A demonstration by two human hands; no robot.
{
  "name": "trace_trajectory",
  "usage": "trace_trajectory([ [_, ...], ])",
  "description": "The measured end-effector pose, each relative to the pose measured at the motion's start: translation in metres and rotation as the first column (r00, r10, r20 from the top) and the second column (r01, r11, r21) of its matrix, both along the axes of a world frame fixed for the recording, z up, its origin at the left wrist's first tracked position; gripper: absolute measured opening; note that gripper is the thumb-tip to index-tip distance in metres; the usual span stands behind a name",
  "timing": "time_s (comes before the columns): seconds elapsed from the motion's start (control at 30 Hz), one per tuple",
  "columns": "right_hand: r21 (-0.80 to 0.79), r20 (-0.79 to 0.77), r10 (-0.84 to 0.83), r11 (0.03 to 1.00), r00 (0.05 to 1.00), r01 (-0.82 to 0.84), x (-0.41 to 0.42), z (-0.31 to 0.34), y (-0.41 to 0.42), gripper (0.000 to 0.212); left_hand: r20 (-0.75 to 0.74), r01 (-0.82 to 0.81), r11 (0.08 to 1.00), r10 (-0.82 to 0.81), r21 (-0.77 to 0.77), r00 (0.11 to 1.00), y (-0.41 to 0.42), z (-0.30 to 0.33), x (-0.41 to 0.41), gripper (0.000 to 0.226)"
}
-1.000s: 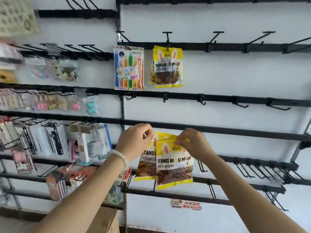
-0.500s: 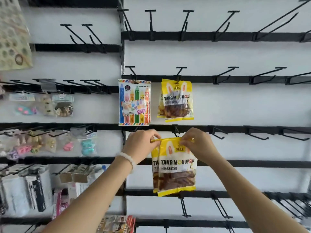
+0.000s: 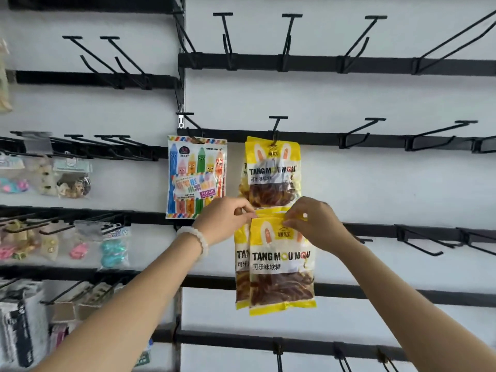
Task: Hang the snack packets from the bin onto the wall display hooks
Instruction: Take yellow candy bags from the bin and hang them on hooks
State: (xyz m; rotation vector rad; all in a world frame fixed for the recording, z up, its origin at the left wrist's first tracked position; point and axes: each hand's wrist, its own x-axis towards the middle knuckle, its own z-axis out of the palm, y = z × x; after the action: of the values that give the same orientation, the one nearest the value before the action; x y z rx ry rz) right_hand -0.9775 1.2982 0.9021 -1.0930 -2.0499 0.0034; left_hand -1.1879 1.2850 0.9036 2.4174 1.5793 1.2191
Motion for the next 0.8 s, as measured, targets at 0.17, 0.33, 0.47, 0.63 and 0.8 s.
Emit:
trace_trajectory([
  [0.17,0.082,0.009,0.044,0.996,0.999,-0.045,0.011,0.036,0.018,0.006,-0.107,-0.128,0.979,0.146,0.159,0.983,0.009,0.042,0.018,0.013],
  [0.33,0.147,-0.038,0.058,0.988,0.998,-0.051,0.010,0.074,0.024,0.006,-0.069,-0.188,0.945,0.214,0.269,0.974,0.015,0.079,0.022,0.009],
  [0.47,0.202,-0.054,0.029,0.979,0.998,-0.018,0.007,0.104,0.023,0.006,-0.007,-0.164,0.926,0.177,0.339,0.984,0.020,0.105,0.021,0.007],
  [0.63,0.264,-0.051,-0.033,0.963,0.998,0.045,0.002,0.126,0.029,0.005,0.031,-0.130,0.907,0.128,0.401,0.991,0.034,0.126,0.018,0.013],
  [0.8,0.297,-0.079,-0.067,0.951,0.995,0.088,-0.003,0.132,0.038,0.006,0.054,-0.124,0.888,0.112,0.442,0.992,0.052,0.129,0.014,0.015],
])
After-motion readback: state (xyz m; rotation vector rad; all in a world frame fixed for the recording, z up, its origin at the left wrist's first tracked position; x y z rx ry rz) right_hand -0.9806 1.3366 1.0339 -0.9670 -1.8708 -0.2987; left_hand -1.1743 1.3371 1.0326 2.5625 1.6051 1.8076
